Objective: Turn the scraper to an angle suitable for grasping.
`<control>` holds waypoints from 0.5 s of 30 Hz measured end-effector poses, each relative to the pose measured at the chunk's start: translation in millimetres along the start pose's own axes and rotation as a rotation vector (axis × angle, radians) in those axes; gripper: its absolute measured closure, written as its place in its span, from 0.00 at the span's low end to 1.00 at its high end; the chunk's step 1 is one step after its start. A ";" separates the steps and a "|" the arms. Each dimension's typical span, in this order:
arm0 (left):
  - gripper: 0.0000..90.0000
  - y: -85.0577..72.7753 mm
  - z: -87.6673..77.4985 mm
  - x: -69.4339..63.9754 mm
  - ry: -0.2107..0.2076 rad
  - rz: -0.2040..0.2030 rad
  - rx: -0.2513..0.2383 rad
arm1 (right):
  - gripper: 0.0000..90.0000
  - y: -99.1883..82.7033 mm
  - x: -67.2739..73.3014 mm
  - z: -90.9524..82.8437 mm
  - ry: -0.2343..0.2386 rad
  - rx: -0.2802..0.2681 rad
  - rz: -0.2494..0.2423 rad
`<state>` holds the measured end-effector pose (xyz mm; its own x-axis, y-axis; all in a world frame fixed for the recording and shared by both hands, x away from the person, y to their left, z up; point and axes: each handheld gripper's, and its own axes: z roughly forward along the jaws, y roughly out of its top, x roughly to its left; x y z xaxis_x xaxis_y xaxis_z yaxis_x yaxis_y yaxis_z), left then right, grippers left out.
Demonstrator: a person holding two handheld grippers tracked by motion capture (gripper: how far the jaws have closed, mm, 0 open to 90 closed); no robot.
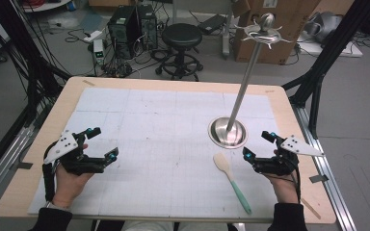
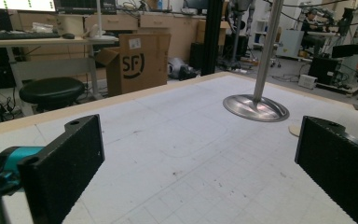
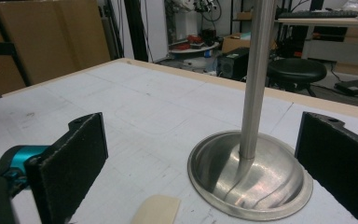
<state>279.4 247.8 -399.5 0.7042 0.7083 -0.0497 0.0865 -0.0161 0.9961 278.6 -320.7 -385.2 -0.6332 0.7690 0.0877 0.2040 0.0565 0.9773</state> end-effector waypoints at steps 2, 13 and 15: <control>0.02 0.2 0.0 -0.2 -0.001 0.003 -0.002 | 0.02 0.2 0.0 0.2 0.002 0.000 -0.003; 0.02 -0.9 1.1 -0.6 0.001 0.005 0.014 | 0.13 -0.1 1.5 0.5 0.029 0.070 -0.008; 0.02 -1.2 1.3 -0.4 0.001 0.006 0.017 | 0.30 -2.1 0.9 -0.4 0.042 0.087 -0.013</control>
<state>279.9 246.6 -400.7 0.7039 0.7089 -0.0438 0.0942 -0.0321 0.9950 277.3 -320.3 -387.1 -0.6663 0.7408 0.0852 0.2587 0.1225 0.9581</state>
